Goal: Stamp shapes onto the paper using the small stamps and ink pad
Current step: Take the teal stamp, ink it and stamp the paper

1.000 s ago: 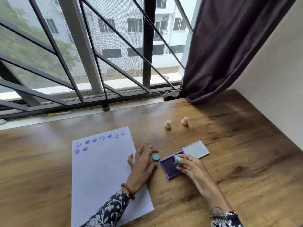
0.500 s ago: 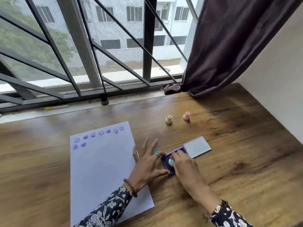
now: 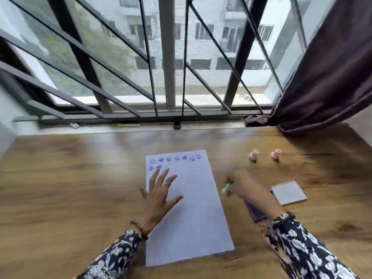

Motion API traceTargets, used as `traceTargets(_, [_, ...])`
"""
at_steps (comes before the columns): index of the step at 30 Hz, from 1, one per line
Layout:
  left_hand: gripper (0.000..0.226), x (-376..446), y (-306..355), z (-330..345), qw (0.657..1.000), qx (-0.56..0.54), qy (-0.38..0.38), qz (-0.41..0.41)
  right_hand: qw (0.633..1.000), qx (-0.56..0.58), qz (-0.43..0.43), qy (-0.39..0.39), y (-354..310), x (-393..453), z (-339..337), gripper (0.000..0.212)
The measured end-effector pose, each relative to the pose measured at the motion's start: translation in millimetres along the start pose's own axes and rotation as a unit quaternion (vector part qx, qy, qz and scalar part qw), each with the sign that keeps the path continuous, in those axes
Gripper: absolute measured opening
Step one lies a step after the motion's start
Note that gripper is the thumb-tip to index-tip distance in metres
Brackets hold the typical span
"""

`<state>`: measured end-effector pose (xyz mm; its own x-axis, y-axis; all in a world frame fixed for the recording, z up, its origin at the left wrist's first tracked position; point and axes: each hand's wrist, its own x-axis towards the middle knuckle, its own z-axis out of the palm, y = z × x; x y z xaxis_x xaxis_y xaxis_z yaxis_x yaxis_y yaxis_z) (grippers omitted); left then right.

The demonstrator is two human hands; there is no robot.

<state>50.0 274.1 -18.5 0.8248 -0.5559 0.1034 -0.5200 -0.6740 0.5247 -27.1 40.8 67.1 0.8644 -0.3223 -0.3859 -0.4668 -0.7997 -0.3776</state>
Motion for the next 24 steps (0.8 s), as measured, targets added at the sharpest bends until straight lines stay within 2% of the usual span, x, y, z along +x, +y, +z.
traceTargets(3, [0.062, 0.1, -48.2, -31.9, 0.997, 0.038, -0.010, -0.068, 0.994, 0.074, -0.048, 0.057, -53.8, 16.2, 30.5, 0.016])
traceTargets(6, [0.068, 7.2, -78.9, -50.1, 0.994, 0.064, -0.048, -0.079, 0.979, 0.114, -0.105, 0.129, -100.1, 31.2, 58.8, 0.013])
traceTargets(10, [0.075, 17.4, -94.8, -56.2, 0.991, 0.066, -0.105, -0.059, 0.969, 0.059, -0.133, 0.199, -130.7, 50.4, 82.9, 0.015])
traceTargets(13, [0.073, 20.7, -99.4, -52.4, 0.986, 0.083, -0.132, -0.056, 0.972, 0.003, -0.122, 0.203, -136.6, 60.5, 92.5, 0.017])
traceTargets(19, [0.071, 19.9, -106.1, -44.4, 0.988, 0.076, -0.124, -0.050, 0.973, -0.074, -0.100, 0.194, -137.3, 70.7, 94.6, 0.017])
traceTargets(24, [0.074, 20.5, -109.8, -37.4, 0.990, 0.073, -0.116, -0.044, 0.968, -0.156, -0.134, 0.146, -140.7, 88.1, 76.2, 0.014])
